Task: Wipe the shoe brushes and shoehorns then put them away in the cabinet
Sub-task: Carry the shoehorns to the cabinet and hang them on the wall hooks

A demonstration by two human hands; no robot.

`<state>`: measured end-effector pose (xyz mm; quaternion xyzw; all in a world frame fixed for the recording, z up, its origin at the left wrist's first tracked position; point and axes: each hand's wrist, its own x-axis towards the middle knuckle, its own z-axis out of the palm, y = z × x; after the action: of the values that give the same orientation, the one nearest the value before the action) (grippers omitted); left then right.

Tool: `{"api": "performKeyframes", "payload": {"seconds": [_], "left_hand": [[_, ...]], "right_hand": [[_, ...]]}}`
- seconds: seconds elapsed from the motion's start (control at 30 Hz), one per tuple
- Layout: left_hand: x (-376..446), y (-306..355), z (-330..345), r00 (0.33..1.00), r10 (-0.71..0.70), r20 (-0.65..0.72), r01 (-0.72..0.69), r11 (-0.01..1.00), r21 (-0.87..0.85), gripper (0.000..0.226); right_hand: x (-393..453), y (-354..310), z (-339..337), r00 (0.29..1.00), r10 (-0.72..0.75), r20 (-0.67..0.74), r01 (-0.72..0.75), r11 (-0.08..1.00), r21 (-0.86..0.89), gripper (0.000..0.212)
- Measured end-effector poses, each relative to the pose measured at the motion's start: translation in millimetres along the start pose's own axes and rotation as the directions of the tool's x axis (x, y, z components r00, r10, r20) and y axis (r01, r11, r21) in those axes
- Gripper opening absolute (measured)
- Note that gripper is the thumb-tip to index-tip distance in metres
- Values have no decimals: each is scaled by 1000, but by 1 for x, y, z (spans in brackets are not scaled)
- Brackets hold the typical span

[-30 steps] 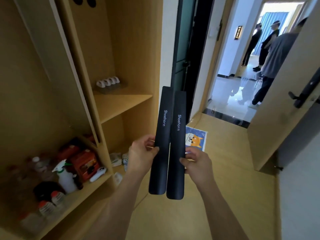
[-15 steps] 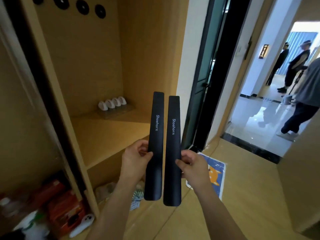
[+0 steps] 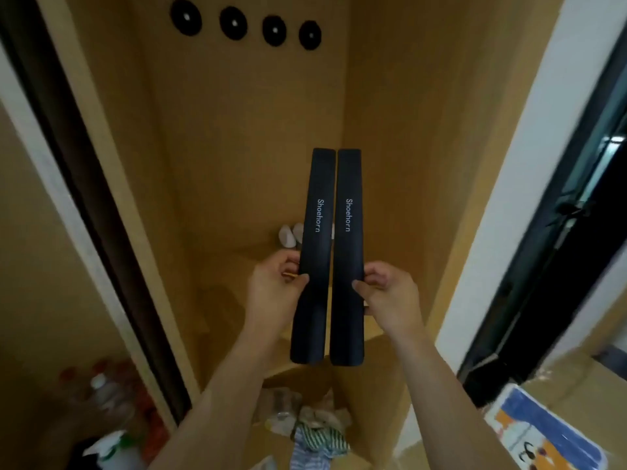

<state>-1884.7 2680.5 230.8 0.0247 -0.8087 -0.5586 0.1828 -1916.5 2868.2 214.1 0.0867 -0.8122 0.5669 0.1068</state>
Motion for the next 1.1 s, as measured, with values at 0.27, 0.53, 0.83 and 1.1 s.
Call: {"api": "performKeyframes", "payload": {"seconds": [0.27, 0.53, 0.83, 1.1], "left_hand": [[95, 15, -4, 953, -77, -294, 96, 994, 51, 27], [150, 25, -28, 886, 24, -464, 20, 996, 90, 26], [218, 24, -77, 841, 45, -540, -8, 998, 70, 36], [295, 35, -137, 733, 102, -672, -83, 995, 60, 39]], "right_hand": [[130, -17, 35, 962, -137, 236, 116, 988, 101, 21], [211, -47, 74, 905, -213, 367, 142, 967, 211, 23], [269, -85, 121, 906, -308, 290, 233, 936, 264, 38], [314, -132, 159, 910, -356, 212, 303, 920, 248, 49]]}}
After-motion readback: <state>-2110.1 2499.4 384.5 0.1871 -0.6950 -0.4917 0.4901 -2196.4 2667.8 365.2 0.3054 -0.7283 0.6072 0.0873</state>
